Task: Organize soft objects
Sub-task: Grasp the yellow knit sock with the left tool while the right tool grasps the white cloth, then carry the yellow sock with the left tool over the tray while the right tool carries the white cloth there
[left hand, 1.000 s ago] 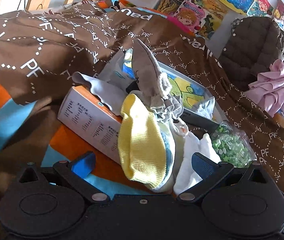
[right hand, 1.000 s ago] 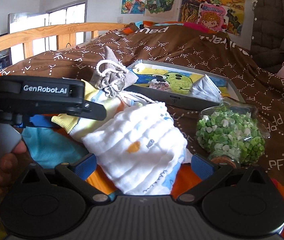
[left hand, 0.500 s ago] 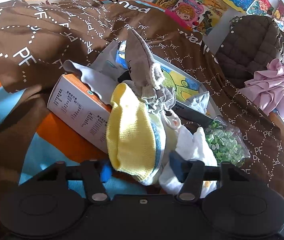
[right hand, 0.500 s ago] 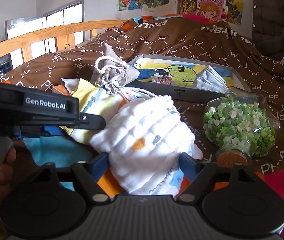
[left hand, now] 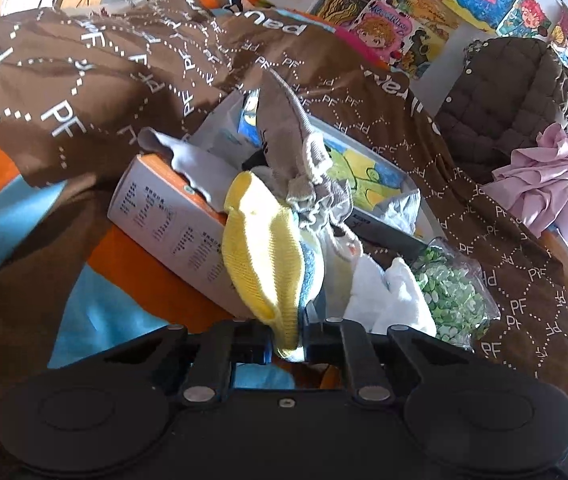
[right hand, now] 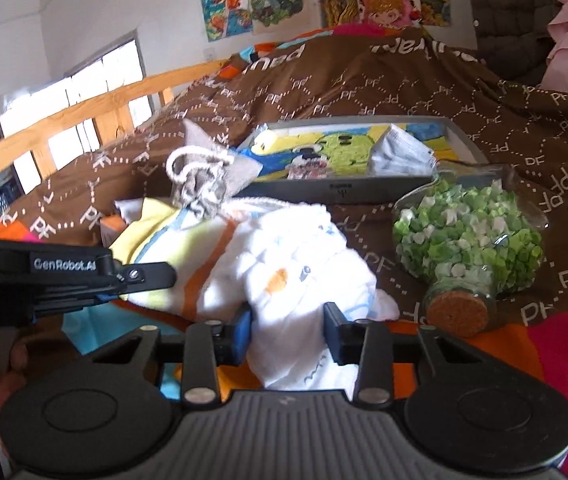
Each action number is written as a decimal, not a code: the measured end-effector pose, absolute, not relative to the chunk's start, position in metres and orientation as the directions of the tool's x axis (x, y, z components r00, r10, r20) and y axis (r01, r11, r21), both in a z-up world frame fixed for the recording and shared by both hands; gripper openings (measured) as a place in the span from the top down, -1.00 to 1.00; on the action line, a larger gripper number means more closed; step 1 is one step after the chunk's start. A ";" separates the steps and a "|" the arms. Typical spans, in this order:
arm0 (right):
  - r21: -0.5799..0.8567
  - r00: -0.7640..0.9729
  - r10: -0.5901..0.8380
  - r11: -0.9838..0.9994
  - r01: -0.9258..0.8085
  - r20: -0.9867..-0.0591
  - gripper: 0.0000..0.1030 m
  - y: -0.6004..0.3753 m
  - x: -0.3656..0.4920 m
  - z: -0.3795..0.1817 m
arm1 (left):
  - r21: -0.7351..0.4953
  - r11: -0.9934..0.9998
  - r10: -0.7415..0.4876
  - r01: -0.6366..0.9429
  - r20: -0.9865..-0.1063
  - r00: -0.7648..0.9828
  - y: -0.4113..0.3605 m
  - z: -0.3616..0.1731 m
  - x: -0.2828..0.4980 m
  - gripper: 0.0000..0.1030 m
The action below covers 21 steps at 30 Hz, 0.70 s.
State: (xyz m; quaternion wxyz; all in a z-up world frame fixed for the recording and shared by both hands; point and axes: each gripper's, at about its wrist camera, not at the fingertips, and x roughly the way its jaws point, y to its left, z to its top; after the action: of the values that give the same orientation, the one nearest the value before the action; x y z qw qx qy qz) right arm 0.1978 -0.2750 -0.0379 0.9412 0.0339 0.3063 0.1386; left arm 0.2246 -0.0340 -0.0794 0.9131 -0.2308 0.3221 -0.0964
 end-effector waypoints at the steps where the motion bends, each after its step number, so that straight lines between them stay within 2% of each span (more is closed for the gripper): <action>1: 0.157 0.780 0.282 0.959 -0.234 -0.559 0.35 -0.277 0.198 -0.036 | -0.479 0.878 -0.321 0.030 -0.540 0.778 -0.034 -0.078 0.223 0.77; 4: 0.180 0.794 0.280 0.960 -0.216 -0.540 0.52 -0.285 0.197 -0.032 | -0.465 0.885 -0.300 0.027 -0.525 0.797 -0.032 -0.071 0.220 0.79; 7: 0.216 0.798 0.288 0.955 -0.201 -0.530 0.57 -0.293 0.199 -0.029 | -0.464 0.886 -0.287 0.018 -0.515 0.808 -0.030 -0.065 0.218 0.80; 14: 0.284 0.830 0.291 0.944 -0.168 -0.476 0.61 -0.309 0.193 -0.019 | -0.435 0.900 -0.269 0.034 -0.491 0.828 -0.031 -0.048 0.210 0.82; 21: 0.258 0.874 0.250 0.954 -0.150 -0.416 0.61 -0.316 0.184 -0.008 | -0.455 0.889 -0.292 0.053 -0.474 0.831 -0.038 -0.033 0.194 0.82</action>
State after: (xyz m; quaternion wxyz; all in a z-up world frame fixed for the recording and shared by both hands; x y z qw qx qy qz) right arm 0.1838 -0.3156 -0.0079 0.9619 0.1095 0.2279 0.1040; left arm 0.1943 -0.0381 -0.0334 0.9319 -0.2167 0.2759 -0.0927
